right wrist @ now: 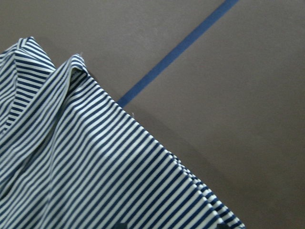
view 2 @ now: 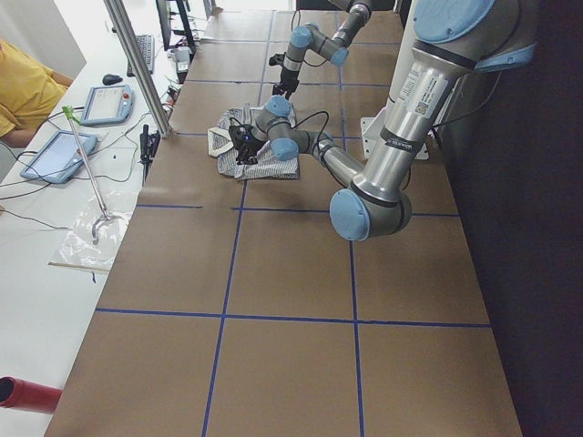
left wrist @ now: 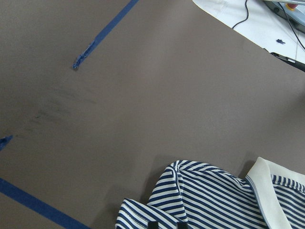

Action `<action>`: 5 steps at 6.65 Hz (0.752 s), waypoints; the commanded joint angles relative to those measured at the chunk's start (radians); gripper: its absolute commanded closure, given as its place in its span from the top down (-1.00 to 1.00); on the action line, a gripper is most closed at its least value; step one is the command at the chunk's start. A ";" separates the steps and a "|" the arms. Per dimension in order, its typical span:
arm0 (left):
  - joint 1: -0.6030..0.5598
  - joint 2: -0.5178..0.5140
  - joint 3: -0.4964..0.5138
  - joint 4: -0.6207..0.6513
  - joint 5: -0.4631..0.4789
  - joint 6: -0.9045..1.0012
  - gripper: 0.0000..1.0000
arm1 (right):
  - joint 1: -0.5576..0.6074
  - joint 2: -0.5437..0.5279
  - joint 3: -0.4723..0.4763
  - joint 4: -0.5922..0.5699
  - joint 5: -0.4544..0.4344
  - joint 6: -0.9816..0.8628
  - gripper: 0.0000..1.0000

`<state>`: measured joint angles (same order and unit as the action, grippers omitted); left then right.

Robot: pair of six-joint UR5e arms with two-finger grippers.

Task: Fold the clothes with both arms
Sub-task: 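Release the hem with both grippers and draw the right gripper back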

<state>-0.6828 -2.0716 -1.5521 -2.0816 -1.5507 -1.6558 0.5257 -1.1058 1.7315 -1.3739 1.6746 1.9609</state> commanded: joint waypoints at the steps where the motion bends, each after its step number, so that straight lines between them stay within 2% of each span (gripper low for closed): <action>1: 0.000 -0.004 -0.002 0.000 0.001 -0.004 -0.50 | -0.032 -0.035 0.010 -0.004 0.002 0.004 0.39; 2: 0.000 -0.004 -0.003 0.002 0.001 -0.005 -0.49 | -0.041 -0.046 0.014 -0.008 0.002 0.004 0.32; 3: 0.000 -0.001 -0.002 0.002 0.001 -0.002 -0.49 | -0.041 -0.048 0.007 -0.007 0.002 0.004 -0.24; 4: 0.000 -0.001 -0.002 0.002 0.001 -0.002 -0.49 | -0.042 -0.048 0.008 -0.008 0.002 0.003 -0.99; 5: 0.000 -0.001 0.000 0.002 0.003 -0.002 -0.49 | -0.043 -0.048 0.007 -0.008 0.004 0.001 -1.00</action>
<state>-0.6826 -2.0727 -1.5536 -2.0801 -1.5489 -1.6584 0.4841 -1.1530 1.7392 -1.3817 1.6770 1.9636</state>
